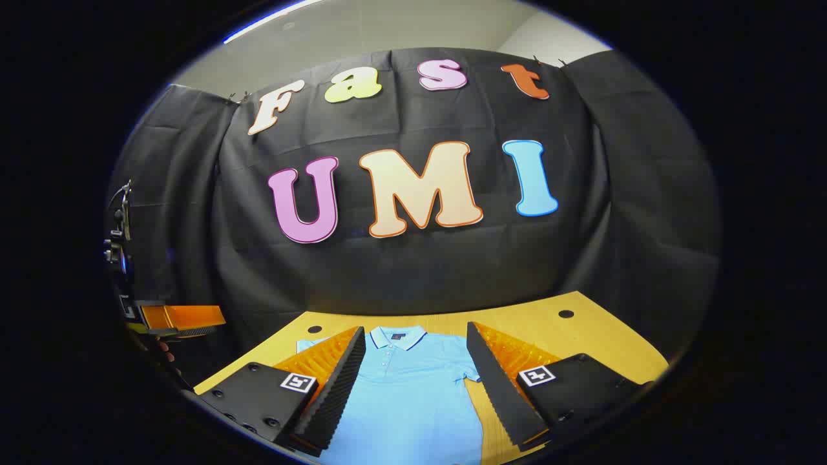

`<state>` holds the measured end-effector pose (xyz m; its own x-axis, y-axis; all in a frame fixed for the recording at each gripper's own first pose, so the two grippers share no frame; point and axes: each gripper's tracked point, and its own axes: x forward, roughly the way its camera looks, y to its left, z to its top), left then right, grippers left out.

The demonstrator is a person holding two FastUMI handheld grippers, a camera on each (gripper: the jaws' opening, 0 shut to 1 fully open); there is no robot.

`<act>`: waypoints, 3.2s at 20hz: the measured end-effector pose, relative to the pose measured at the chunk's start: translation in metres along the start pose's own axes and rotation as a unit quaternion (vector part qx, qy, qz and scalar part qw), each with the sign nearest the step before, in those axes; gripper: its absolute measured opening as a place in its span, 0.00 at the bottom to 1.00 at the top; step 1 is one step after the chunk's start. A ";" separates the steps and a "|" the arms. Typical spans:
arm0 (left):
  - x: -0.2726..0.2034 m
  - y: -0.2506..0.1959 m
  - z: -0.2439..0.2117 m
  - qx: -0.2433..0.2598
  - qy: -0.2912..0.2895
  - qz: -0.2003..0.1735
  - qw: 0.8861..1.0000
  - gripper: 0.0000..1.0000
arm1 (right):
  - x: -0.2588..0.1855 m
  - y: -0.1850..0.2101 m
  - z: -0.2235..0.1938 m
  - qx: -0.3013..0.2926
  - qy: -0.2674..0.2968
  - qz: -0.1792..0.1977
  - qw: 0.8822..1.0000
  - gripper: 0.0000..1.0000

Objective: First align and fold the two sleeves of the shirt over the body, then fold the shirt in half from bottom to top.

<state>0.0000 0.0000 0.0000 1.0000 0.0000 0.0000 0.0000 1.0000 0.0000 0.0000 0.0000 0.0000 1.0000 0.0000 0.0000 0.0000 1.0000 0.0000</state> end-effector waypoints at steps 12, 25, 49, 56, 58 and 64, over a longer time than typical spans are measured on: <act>0.006 0.027 -0.008 0.028 0.022 0.063 0.997 0.95 | 0.012 -0.020 -0.010 -0.010 0.020 -0.011 1.000 0.98; -0.006 0.042 -0.022 0.039 0.047 0.108 0.992 0.95 | 0.109 -0.084 -0.072 -0.029 0.122 -0.027 0.992 0.98; 0.008 0.050 -0.064 0.043 0.105 0.187 0.976 0.95 | 0.295 -0.209 -0.250 -0.046 0.305 -0.055 0.950 0.99; 0.016 0.046 -0.069 0.047 0.117 0.176 0.976 0.95 | 0.296 -0.193 -0.254 -0.037 0.305 -0.038 0.951 0.36; 0.015 0.047 -0.068 0.046 0.118 0.176 0.976 0.96 | 0.293 -0.185 -0.251 -0.039 0.304 -0.037 0.951 0.17; 0.009 0.054 -0.070 0.040 0.121 0.182 0.975 0.95 | 0.302 -0.098 -0.208 0.020 0.255 0.027 0.966 0.11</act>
<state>0.0094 0.0539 -0.0698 0.9041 0.3652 -0.2217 -0.3461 0.9303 0.1212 0.3022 -0.0984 -0.2075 0.8680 0.0620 -0.4926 -0.0416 0.9978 0.0524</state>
